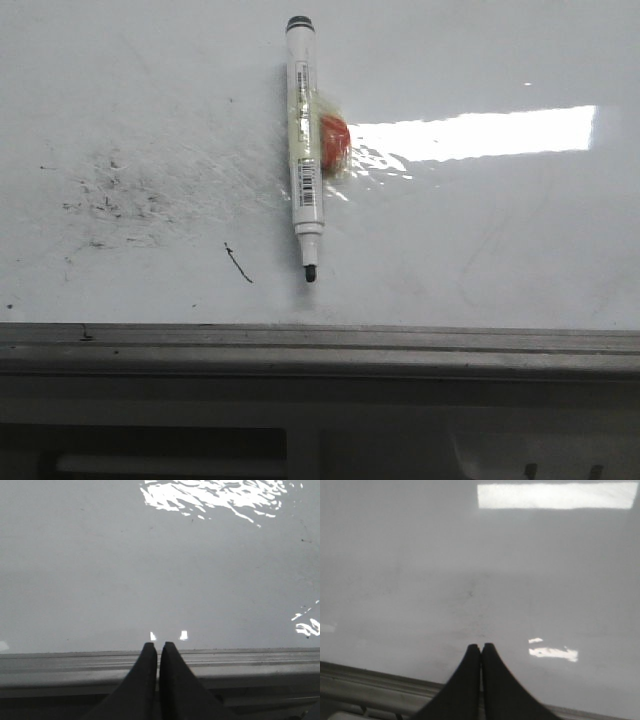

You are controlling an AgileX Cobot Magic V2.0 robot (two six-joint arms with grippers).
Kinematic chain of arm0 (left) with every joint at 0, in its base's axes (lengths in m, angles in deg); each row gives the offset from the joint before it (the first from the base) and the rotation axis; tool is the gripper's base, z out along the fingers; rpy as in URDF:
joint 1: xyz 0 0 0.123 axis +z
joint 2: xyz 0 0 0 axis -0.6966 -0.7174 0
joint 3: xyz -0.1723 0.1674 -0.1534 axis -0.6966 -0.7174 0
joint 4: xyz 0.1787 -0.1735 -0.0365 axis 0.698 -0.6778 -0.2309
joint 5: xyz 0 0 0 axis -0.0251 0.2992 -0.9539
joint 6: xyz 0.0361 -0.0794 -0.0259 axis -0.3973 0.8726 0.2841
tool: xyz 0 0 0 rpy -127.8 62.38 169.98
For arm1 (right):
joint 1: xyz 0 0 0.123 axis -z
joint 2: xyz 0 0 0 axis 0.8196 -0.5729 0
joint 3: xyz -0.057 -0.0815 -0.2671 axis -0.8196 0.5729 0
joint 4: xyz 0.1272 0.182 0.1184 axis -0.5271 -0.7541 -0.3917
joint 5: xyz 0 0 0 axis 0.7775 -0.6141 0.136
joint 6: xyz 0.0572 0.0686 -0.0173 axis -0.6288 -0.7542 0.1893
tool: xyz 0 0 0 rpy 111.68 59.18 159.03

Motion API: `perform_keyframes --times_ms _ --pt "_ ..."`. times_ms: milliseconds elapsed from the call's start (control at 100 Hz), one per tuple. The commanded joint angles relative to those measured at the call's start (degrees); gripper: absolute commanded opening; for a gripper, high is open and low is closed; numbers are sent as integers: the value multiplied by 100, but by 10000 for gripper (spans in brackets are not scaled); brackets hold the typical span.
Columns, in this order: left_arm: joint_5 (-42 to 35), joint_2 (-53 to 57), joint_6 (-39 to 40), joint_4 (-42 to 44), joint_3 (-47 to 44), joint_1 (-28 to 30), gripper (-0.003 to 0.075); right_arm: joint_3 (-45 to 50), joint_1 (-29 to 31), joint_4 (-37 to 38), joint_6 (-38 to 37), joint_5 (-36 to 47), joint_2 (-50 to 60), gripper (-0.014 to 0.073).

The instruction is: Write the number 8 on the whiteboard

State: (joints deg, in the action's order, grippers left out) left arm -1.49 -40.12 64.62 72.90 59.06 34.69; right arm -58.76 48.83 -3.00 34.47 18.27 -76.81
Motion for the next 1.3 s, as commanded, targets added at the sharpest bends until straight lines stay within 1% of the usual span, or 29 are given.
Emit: perform_keyframes --times_ms 0,40,130,210,310,360,420,490,560,610,680,760,800,820,830,840,870,890,900,910,940,960,970,990,1010,1060,1110,1180,1290 --pt "-528 165 37 -476 -223 19 -20 74 5 -333 62 955 131 -43" --pt "-669 165 37 -1008 -223 19 -20 74 5 -773 62 1222 131 -43" --pt "-923 165 37 -2994 -223 19 -20 74 5 -1608 62 1743 131 -43" --pt "-967 165 37 -4139 -223 19 -20 74 5 -2152 62 1828 131 -43" --pt "-1012 165 37 -4914 -223 19 -20 74 5 -2655 62 1944 131 -43" --pt "-1043 165 37 -5478 -223 19 -20 44 5 -3000 62 2071 131 -43" --pt "-1169 165 -54 -5835 -187 19 -20 -108 5 -3245 62 2143 131 -43" --pt "-1167 154 -692 -5615 60 19 -20 -453 5 -3074 74 2012 131 -43" --pt "-967 56 -1486 -5139 462 19 -20 -949 5 -2394 74 1420 106 -43" --pt "-804 -144 -1604 -4717 781 19 -20 -1407 5 -1681 74 753 0 -42" --pt "-446 -605 -1604 -4066 1269 19 -19 -1946 5 -967 74 -291 -263 -41" --pt "5 -1225 -1616 -3549 1791 19 4 -2423 5 -550 74 -1182 -657 -27" --pt "210 -1631 -1698 -3439 2053 19 52 -2636 5 -454 74 -1417 -864 -6" --pt "325 -1831 -1753 -3405 2180 19 98 -2730 5 -437 74 -1463 -960 12" --pt "405 -1901 -1795 -3398 2221 19 98 -2759 5 -437 74 -1498 -990 27" --pt "444 -2043 -1827 -3400 2299 19 139 -2786 5 -437 74 -1511 -1020 35" --pt "595 -2312 -1942 -3400 2450 19 183 -2917 5 -437 74 -1525 -1158 73" --pt "707 -2515 -1997 -3400 2559 19 248 -2988 5 -437 74 -1525 -1234 105" --pt "779 -2581 -2015 -3400 2594 19 248 -3009 5 -437 74 -1525 -1257 129" --pt "818 -2707 -2010 -3400 2664 19 298 -3030 5 -437 74 -1525 -1282 141" --pt "976 -2956 -2037 -3400 2795 19 346 -3130 5 -437 74 -1511 -1394 191" --pt "1103 -3132 -2081 -3411 2888 19 403 -3183 5 -437 74 -1511 -1435 231" --pt "1187 -3186 -2146 -3426 2919 19 403 -3200 5 -437 74 -1511 -1473 258" --pt "1305 -3348 -2268 -3463 3003 19 449 -3236 5 -437 74 -1511 -1531 297" --pt "1373 -3503 -2368 -3547 3074 -13 470 -3262 5 -437 74 -1511 -1573 323" --pt "1510 -3812 -2754 -3846 3187 -156 481 -3308 -4 -437 74 -1511 -1665 407" --pt "1464 -4063 -2975 -4200 3242 -442 472 -3306 -95 -437 74 -1439 -1697 451" --pt "1300 -4404 -3320 -4753 3255 -888 448 -3306 -255 -437 74 -1349 -1736 458" --pt "768 -4827 -3409 -4988 3255 -1724 437 -3306 -466 -344 74 -1300 -1824 458"
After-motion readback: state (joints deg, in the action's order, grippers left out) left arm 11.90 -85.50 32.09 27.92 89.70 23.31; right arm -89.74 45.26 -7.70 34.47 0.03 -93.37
